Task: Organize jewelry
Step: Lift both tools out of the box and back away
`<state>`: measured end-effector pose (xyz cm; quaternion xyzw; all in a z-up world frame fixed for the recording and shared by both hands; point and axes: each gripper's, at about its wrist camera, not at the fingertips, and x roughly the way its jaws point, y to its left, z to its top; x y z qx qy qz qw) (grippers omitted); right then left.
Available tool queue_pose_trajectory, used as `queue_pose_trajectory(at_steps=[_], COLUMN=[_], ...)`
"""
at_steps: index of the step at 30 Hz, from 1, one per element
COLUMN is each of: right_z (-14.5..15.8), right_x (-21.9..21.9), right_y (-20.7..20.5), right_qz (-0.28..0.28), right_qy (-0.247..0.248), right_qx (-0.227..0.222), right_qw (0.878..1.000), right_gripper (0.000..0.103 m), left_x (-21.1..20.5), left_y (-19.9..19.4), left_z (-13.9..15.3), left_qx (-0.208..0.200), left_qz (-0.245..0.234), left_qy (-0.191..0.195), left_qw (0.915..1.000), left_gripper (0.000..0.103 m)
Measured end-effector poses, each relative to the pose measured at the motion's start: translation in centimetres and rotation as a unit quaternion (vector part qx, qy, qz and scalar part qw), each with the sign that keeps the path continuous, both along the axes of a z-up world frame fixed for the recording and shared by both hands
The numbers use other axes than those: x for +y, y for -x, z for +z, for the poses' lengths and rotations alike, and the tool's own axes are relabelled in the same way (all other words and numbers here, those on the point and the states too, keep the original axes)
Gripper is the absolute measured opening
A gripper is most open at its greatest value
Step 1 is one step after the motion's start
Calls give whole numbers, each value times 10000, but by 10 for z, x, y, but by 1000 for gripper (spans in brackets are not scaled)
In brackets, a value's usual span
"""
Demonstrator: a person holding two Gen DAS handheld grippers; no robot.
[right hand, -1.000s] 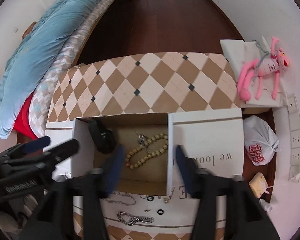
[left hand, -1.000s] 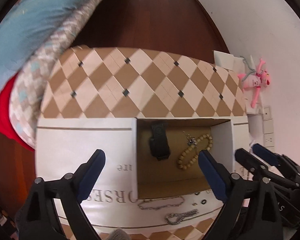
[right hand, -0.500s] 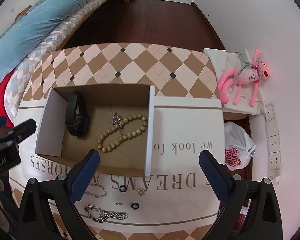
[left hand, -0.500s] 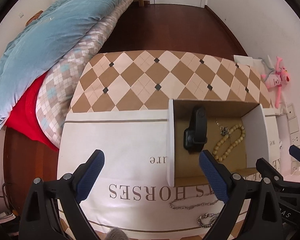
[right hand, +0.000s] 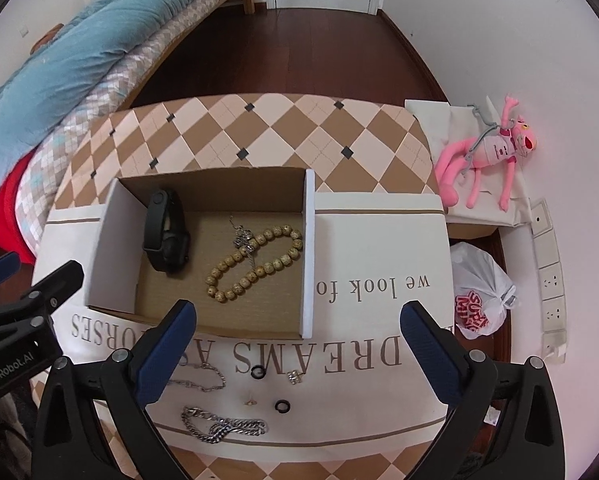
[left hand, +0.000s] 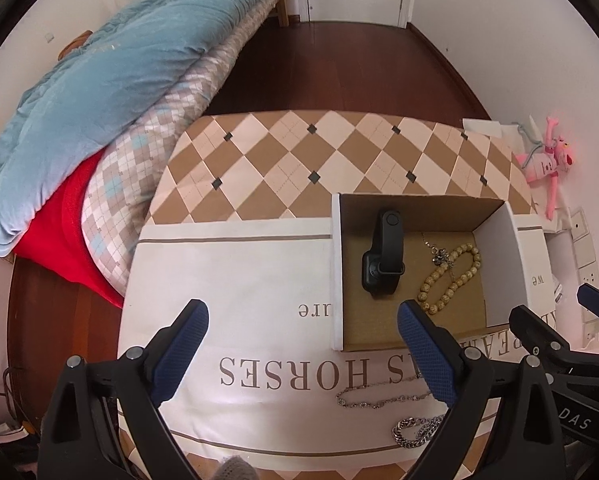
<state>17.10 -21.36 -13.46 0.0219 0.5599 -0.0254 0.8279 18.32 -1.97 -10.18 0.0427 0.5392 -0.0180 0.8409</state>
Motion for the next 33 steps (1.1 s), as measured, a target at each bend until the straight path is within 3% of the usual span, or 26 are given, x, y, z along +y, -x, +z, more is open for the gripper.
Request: queue_pose_trajectory(at_steps=[21,29,33], right_z=[78,95,87], right_x=[6,11,6], right_y=[75,93,99], right_qz=[-89,-23,-110], right_qy=[26,-99,-330], right_qx=[-773,-943,-803], right_qw=[9970,9955,9962], right_gripper=[103,103,103], left_x=[16,20,22], left_y=[71,91,95], left_z=[60,75,65], left_qx=[-600,-696,-687], left_qz=[-90,5,101], left_qy=[129,88,-42], left_qw=[9981,9975,9976], left_gripper=[97,97,97])
